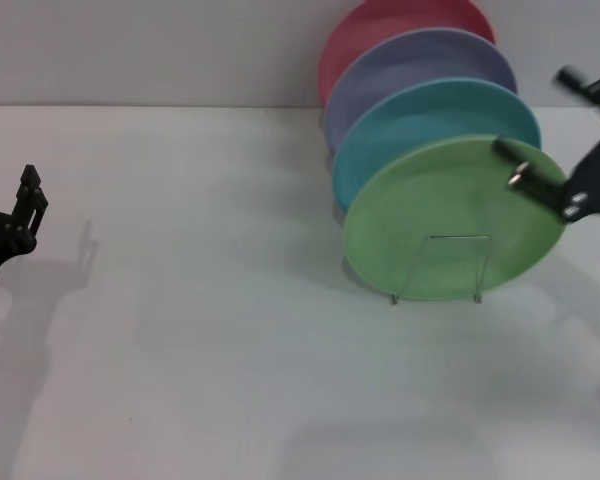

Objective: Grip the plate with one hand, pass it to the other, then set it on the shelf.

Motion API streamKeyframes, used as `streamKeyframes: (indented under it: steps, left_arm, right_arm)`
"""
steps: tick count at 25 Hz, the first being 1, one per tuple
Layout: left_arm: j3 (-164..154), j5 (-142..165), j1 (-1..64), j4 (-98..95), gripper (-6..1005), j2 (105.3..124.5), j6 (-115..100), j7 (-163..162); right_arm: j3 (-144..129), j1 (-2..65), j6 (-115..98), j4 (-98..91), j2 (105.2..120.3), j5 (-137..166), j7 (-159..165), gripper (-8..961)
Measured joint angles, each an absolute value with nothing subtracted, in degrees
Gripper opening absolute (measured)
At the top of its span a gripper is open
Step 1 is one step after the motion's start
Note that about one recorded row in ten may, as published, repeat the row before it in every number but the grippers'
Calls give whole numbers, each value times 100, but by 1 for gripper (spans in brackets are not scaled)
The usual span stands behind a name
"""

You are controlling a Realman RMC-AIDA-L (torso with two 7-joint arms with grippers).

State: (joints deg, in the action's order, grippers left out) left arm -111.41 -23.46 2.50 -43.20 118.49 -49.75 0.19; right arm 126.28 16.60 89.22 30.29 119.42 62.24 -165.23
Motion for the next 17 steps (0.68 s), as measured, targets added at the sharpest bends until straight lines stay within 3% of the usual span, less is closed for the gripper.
streamKeyframes:
  steps: [9, 17]
  left_arm:
    - [-11174, -2347, 634, -3096, 638, 11895, -6364, 16]
    - [-11179, -2354, 843, -2682, 638, 11891, -6592, -193]
  right_arm:
    - [12588, 1575, 9177, 1310, 11991, 1102, -16088, 809]
    - [12577, 1556, 9015, 1104, 11991, 804, -15957, 809]
